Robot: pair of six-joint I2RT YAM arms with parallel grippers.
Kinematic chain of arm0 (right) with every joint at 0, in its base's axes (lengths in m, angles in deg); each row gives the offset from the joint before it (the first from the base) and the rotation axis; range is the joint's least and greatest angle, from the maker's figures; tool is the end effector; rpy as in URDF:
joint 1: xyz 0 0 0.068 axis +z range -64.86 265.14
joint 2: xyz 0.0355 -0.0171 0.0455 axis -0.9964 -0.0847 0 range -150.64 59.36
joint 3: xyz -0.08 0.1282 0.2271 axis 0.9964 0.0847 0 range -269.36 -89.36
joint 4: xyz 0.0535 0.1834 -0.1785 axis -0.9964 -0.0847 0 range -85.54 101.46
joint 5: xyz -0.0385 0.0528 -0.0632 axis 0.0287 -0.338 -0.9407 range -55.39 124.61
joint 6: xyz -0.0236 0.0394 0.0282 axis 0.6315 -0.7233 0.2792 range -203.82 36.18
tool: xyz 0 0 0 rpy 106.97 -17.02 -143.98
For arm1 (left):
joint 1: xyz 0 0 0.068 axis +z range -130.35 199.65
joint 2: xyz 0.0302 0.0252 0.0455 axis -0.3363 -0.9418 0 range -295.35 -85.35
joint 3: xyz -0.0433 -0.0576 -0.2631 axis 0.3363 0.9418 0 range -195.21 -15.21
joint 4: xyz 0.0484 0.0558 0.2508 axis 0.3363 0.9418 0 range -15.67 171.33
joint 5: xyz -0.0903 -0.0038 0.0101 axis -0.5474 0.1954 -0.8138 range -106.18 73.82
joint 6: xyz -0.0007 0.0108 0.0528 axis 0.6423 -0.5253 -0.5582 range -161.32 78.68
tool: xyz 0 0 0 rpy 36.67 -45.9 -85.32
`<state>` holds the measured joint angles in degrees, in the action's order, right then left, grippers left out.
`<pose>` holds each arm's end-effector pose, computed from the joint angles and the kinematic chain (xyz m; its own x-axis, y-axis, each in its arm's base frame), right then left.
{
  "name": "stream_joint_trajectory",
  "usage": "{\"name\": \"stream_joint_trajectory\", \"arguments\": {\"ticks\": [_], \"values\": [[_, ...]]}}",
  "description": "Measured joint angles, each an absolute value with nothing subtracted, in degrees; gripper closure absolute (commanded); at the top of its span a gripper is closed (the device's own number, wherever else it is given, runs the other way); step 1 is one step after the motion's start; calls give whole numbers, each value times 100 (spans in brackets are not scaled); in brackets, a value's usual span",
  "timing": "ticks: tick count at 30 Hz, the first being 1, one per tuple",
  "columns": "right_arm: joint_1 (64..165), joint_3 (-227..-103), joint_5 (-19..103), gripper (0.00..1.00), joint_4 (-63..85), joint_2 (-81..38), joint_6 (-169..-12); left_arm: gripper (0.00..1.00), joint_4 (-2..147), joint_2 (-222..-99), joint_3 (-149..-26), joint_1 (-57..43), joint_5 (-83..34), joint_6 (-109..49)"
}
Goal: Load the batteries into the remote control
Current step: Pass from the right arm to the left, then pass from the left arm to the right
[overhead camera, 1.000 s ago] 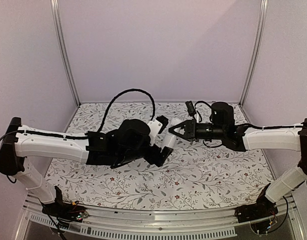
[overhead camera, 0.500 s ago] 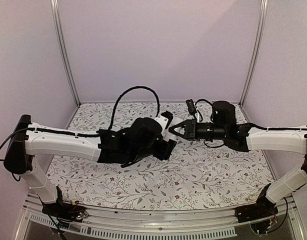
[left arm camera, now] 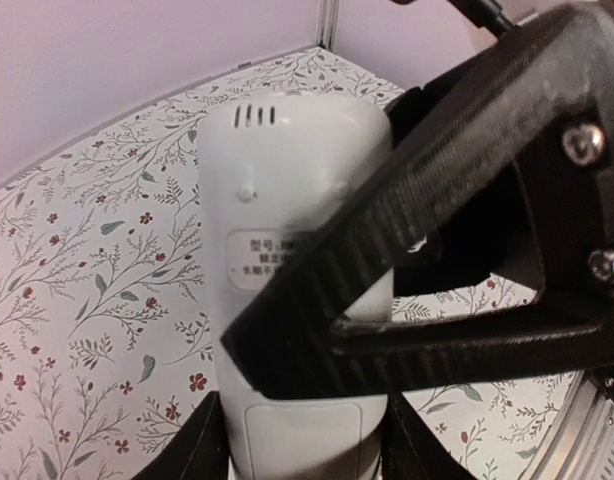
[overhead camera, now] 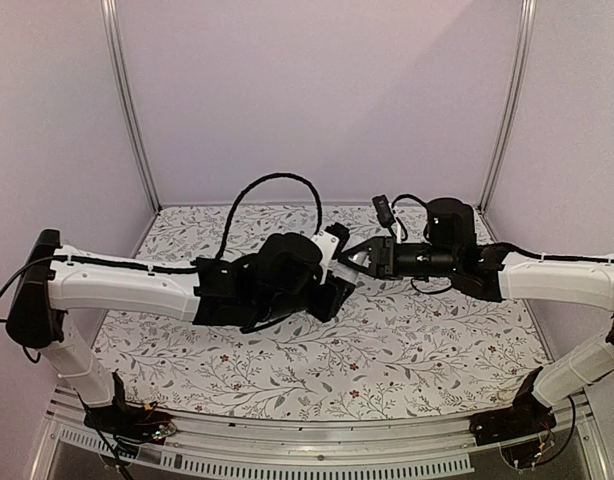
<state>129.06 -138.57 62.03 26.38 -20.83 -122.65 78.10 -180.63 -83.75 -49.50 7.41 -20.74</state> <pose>0.2173 0.2320 0.2697 -0.7410 0.0590 -0.6689 -0.6033 0.3791 0.7017 0.1492 -0.3518 0.2655 -0.4271 0.2163 -0.8780 0.6233 0.7739 -0.1125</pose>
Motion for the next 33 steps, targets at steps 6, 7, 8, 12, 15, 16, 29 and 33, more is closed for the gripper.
{"name": "stream_joint_trajectory", "arguments": {"ticks": [6, 7, 8, 12, 15, 16, 29, 33], "values": [[12939, -14067, 6463, 33, 2467, -1873, -11975, 66, 7406, -17670, -7922, -4845, -17, -2245], [12939, -14099, 6522, 31, 2472, -1829, -11913, 66, 7342, -17578, -7848, -4821, -127, -2260], [12939, -14128, 6575, 30, 2469, -1785, -11857, 66, 7192, -17447, -7721, -4781, -299, -2275], [12937, -14204, 6857, 27, 2474, -1626, -11688, 66, 6647, -16946, -7325, -4624, -1032, -2376], [12937, -14252, 7180, 26, 2509, -1545, -11568, 67, 6241, -16726, -7190, -4532, -1711, -2470], [12937, -14255, 7300, 26, 2552, -1523, -11546, 67, 6103, -16669, -7157, -4510, -1963, -2485], [13009, -14259, 8448, 41, 3645, -1304, -11725, 69, 5019, -16640, -6976, -4414, -3571, -2256], [13009, -14259, 8526, 48, 3857, -1304, -11881, 69, 4781, -16640, -6880, -4353, -3689, -2166]]}}
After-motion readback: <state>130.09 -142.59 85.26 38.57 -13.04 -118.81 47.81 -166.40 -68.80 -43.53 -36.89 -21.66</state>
